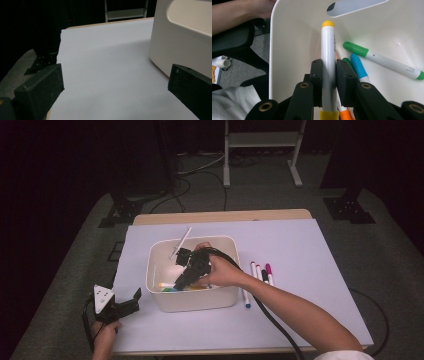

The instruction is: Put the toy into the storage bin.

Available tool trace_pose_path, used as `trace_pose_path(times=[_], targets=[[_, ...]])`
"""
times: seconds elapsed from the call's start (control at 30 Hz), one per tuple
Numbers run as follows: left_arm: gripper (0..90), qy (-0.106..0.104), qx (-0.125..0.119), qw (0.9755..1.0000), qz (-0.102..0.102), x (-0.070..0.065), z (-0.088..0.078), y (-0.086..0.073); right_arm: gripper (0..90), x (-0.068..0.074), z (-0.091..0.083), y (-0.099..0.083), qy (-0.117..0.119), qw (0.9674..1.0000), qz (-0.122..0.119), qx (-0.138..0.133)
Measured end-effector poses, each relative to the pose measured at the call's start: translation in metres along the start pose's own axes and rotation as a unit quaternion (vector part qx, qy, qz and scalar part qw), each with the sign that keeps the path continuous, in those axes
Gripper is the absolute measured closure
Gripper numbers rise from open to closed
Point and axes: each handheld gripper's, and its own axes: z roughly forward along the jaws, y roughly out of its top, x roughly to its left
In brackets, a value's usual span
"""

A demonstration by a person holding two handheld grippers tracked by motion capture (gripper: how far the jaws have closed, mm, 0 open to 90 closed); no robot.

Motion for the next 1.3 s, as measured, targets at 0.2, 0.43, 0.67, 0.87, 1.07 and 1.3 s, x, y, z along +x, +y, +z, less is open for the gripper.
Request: trace_pose_path(times=[0.2,0.43,0.67,0.87,1.07,1.3], targets=[[0.0,0.0,0.0,1.0,0.0,0.0,0.0,0.0,73.7,0.001,0.004,-0.001,-0.002,0.9998,-0.004,0.018],[0.0,0.0,-0.001,1.0,-0.001,0.0,0.0,0.0,69.0,0.007,-0.005,-0.001,-0.014,0.9998,-0.004,0.015],[0.0,0.0,-0.001,1.0,0.001,0.0,0.0,0.0,65.4,0.014,-0.036,-0.012,-0.028,0.9993,-0.002,-0.023],[0.0,0.0,-0.001,1.0,0.002,0.0,0.0,0.0,62.9,0.013,-0.07,-0.037,-0.052,0.9972,0.02,-0.049],[0.0,0.001,-0.001,1.0,0.003,-0.001,0.0,0.0,61.5,0.014,-0.1,-0.064,-0.069,0.9937,0.046,-0.075],[0.0,0.001,-0.001,1.0,0.002,0.0,0.0,0.0,60.4,0.014,-0.133,-0.096,-0.094,0.9893,0.064,-0.09]])
